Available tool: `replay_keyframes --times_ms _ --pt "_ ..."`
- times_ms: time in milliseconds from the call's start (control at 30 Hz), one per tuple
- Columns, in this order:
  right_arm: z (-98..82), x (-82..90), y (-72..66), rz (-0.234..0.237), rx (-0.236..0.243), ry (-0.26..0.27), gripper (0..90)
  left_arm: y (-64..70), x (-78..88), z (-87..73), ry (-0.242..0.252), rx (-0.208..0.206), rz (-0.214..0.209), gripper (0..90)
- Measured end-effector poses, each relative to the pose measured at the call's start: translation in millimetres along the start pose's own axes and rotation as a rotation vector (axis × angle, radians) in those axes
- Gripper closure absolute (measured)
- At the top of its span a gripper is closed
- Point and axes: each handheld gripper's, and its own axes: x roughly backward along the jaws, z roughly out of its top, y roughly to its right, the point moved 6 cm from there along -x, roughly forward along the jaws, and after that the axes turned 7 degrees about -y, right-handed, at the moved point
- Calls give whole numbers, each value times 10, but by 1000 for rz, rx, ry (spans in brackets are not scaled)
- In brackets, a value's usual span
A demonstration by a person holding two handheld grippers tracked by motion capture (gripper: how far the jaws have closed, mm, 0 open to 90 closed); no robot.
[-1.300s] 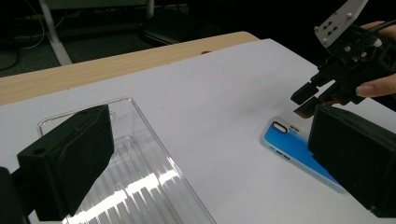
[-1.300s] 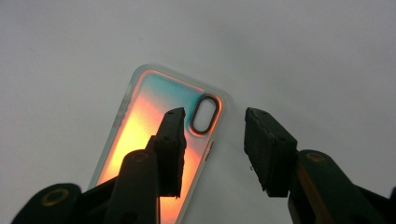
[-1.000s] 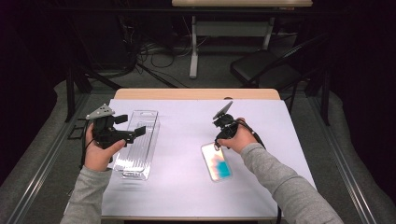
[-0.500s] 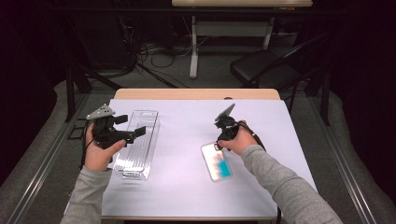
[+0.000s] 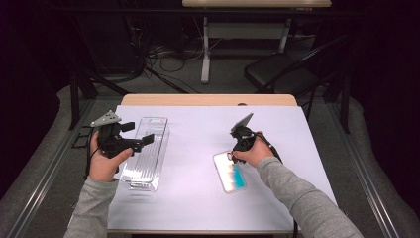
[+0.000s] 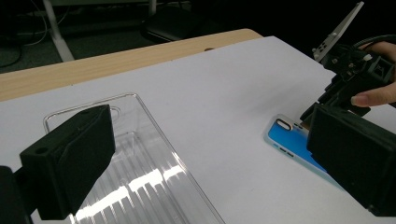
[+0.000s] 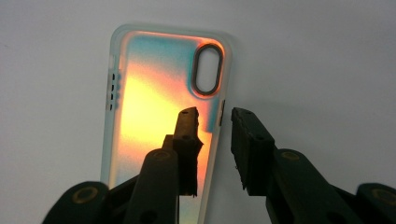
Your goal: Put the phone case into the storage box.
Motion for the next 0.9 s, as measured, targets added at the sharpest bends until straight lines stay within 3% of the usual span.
replay_keyframes --times_ms 100,300,367,567,900 --pt "8 -38 -15 16 -13 23 742 -4 2 0 2 0 1 13" --pt "-7 -64 -6 9 -20 -20 763 -13 2 -6 1 5 3 13" --pt "2 -90 -7 24 -30 0 766 -17 1 -6 2 4 4 13" --pt "-14 -104 8 16 -35 -34 779 -21 4 -7 2 9 4 17" --pt "-17 -149 17 16 -55 -40 800 -22 -4 -9 1 10 4 17"
